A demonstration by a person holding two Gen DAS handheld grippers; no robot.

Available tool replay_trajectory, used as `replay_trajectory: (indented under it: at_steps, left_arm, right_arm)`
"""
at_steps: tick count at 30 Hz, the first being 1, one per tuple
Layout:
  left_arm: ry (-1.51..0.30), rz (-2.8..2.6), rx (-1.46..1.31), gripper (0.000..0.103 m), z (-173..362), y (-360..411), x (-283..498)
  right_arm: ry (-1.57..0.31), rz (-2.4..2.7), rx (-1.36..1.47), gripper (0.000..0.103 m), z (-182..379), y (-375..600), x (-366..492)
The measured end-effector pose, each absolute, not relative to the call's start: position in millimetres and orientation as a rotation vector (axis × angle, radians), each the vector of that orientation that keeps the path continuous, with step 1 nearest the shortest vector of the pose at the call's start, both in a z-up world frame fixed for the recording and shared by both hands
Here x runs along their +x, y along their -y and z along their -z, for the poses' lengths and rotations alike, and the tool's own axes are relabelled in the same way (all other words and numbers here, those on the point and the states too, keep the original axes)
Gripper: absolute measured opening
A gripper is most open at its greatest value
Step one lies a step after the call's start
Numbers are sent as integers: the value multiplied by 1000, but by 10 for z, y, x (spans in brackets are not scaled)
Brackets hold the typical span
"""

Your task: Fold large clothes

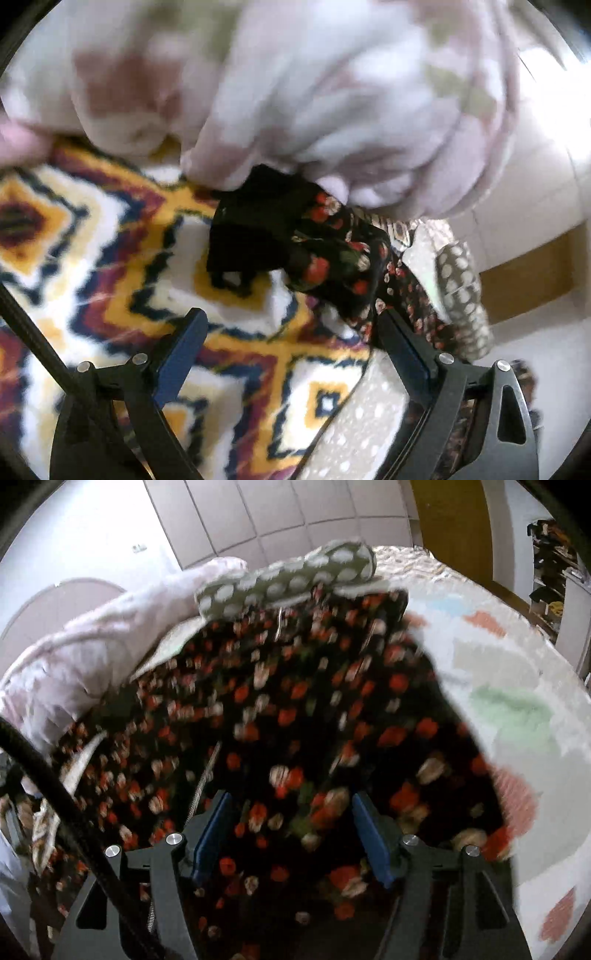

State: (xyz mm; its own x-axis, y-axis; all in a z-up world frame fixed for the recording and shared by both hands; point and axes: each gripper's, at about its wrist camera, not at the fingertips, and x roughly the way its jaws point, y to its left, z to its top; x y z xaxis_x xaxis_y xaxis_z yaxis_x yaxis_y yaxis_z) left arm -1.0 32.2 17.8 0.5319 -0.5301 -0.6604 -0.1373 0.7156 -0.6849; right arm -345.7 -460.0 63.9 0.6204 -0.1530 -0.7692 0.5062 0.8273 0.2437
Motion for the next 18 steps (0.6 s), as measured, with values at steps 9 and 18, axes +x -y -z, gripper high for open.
replay_trajectory:
  at_steps: [9,18]
  left_arm:
    - [-1020,181,-709,68,-149,-70,432]
    - [-931,67,-457,14,-794,42,380]
  right_arm:
    - [-839,444,379,75,-505,4486,-3357]
    - [-850,442,344,80,-480,4442,-3325]
